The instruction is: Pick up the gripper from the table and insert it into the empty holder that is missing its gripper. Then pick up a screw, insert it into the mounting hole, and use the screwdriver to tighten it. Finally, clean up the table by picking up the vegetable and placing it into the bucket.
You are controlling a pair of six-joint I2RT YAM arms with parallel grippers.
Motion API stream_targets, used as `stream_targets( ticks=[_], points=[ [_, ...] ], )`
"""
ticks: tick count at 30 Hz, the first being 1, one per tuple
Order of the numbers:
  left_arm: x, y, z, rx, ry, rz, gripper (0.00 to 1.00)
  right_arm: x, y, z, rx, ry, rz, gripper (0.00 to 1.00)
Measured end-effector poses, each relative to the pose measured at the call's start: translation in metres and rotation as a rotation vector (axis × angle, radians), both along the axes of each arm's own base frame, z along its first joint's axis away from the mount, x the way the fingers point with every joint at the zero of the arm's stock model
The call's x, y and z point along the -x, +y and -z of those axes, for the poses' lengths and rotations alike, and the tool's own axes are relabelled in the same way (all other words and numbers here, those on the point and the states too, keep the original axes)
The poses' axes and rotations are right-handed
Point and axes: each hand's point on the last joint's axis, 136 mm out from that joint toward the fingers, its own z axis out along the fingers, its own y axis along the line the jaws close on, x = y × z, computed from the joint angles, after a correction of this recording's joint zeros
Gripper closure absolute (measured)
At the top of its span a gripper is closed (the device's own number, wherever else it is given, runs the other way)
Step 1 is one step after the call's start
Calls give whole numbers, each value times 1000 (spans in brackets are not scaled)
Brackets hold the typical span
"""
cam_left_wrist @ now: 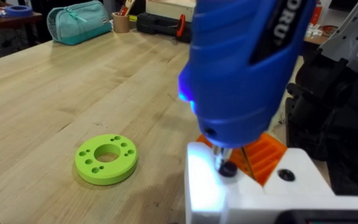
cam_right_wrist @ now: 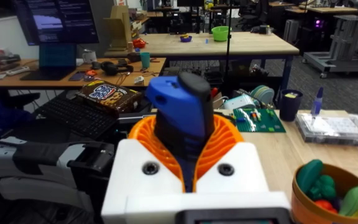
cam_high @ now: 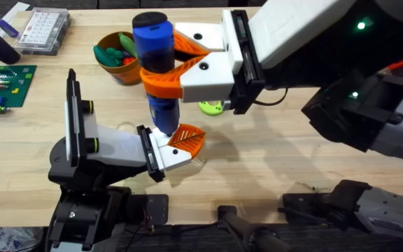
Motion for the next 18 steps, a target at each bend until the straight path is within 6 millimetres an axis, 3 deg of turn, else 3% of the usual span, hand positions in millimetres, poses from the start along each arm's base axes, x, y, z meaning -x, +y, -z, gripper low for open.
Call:
stream_targets(
  ticks=[18],
  points=[
    [1,0,0,2,8,4,991,-1,0,0,3,17,5,957]
  ],
)
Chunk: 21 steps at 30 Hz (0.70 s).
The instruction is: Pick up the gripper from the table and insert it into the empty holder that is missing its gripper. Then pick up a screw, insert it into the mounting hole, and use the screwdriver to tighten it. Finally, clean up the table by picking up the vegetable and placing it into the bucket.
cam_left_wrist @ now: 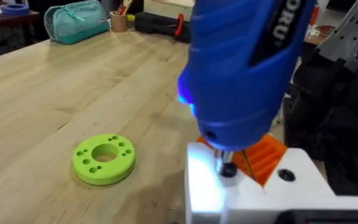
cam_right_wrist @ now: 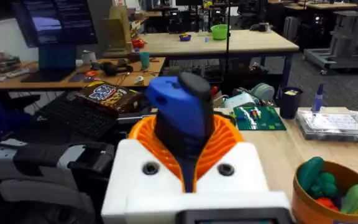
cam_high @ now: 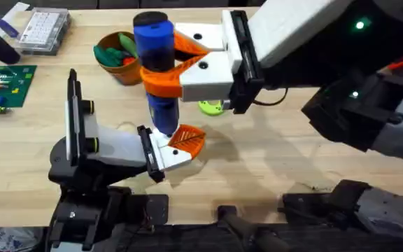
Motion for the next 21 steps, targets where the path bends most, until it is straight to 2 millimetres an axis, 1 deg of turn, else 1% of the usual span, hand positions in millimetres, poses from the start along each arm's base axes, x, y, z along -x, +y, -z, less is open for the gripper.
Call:
stream_targets(
  ticks=[5,10,15,17,21],
  points=[
    [0,0,0,0,0,0,991,1,0,-8,7,0,-19,957],
    [0,0,0,0,0,0,991,1,-1,-28,6,-10,-50,957],
    [0,0,0,0,0,0,991,10,-4,-47,-15,-54,-102,956],
    [0,0,0,0,0,0,991,13,-4,-49,-15,-58,-119,956],
    [0,0,0,0,0,0,991,17,-5,-46,-3,-55,-145,957]
  ],
)
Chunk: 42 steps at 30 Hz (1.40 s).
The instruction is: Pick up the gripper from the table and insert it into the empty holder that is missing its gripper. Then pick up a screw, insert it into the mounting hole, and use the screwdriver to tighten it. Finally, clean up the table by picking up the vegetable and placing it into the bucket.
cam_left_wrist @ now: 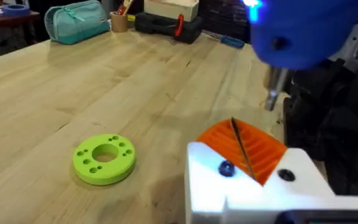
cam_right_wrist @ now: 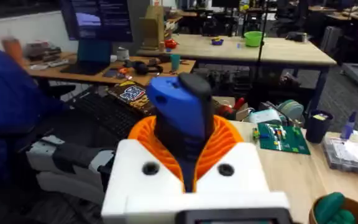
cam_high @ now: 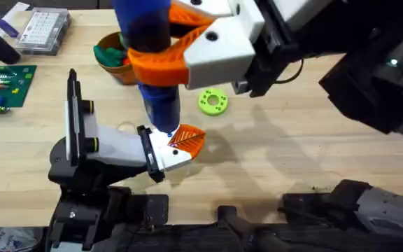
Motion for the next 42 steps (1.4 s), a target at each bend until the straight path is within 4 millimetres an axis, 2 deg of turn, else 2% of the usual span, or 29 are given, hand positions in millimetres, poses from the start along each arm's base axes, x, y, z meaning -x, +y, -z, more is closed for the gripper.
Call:
stream_targets(
  ticks=[8,18,42],
  points=[
    [0,0,0,0,0,0,991,0,2,15,48,2,-14,957],
    [0,0,0,0,0,0,991,-17,16,39,88,25,8,957],
    [0,0,0,0,0,0,991,-17,21,35,71,22,26,957]
  ],
)
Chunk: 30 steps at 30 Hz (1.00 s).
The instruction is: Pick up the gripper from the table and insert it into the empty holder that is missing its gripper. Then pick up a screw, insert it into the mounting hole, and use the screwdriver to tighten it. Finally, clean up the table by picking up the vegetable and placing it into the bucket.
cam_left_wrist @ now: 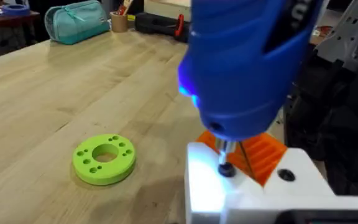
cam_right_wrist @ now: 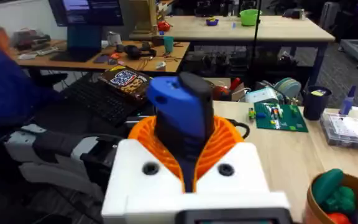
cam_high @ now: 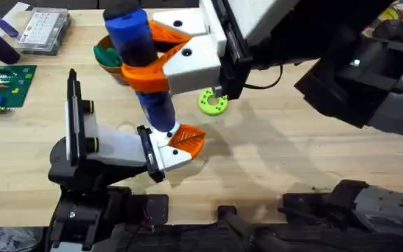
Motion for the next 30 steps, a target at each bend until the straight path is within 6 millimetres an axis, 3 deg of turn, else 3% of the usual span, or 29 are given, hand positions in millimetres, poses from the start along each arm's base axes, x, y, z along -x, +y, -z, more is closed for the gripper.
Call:
stream_targets(
  ticks=[30],
  points=[
    [0,0,0,0,0,1,991,-3,1,11,47,52,13,957]
  ],
)
